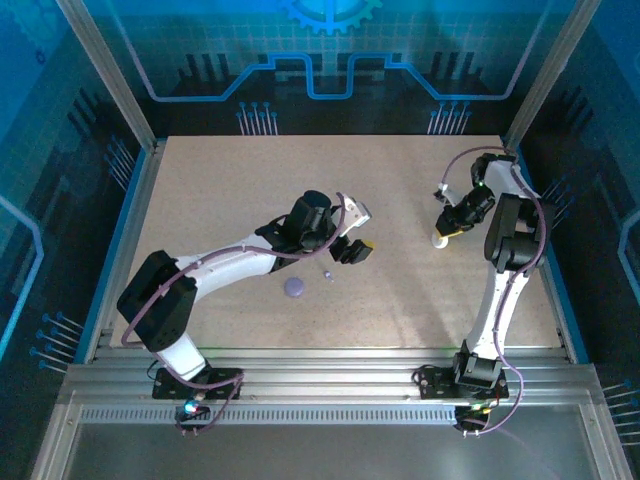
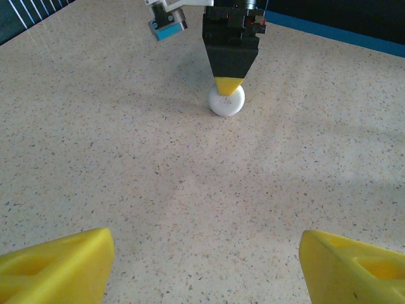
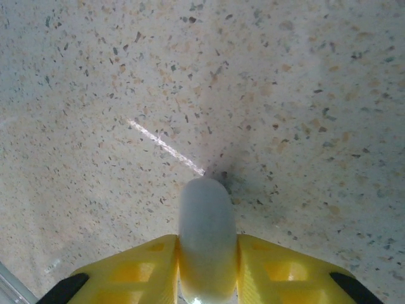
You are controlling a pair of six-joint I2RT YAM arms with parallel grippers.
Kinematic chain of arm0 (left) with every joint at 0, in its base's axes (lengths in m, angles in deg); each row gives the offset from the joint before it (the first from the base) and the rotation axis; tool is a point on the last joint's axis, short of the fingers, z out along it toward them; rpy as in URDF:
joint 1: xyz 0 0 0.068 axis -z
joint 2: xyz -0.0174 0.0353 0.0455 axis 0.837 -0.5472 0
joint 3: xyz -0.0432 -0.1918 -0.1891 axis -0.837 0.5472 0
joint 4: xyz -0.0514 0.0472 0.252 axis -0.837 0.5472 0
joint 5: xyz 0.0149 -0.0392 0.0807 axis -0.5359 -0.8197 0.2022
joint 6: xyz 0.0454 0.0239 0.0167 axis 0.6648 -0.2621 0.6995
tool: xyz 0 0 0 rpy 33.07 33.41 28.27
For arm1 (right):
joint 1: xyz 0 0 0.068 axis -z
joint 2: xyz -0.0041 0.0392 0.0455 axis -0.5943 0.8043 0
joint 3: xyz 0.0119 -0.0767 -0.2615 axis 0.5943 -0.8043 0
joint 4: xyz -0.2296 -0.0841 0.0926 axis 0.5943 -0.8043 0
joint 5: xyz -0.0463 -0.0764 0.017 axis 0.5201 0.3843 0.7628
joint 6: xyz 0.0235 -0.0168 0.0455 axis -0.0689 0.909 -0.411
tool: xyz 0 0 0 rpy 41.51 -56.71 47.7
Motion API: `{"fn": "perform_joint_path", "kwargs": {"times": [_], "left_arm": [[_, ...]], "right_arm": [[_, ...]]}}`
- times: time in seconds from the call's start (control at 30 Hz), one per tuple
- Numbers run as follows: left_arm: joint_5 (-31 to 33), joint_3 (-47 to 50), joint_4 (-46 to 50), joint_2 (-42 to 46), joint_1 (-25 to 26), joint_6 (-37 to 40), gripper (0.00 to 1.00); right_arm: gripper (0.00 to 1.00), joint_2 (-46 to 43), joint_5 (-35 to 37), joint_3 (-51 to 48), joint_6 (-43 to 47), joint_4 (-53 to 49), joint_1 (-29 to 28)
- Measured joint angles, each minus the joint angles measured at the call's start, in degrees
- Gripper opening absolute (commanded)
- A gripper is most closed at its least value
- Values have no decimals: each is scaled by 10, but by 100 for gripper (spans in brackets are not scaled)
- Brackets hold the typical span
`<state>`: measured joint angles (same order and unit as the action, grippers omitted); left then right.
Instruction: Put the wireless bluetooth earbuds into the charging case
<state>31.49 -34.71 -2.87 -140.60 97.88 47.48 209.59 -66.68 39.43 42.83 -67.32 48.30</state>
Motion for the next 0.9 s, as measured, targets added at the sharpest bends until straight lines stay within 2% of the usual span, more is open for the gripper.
{"fn": "perform_joint_path", "kwargs": {"times": [0.9], "left_arm": [[0,-10,2,-8,0,0,77]], "right_arm": [[39,30,0,19,-8,-1,15]]}}
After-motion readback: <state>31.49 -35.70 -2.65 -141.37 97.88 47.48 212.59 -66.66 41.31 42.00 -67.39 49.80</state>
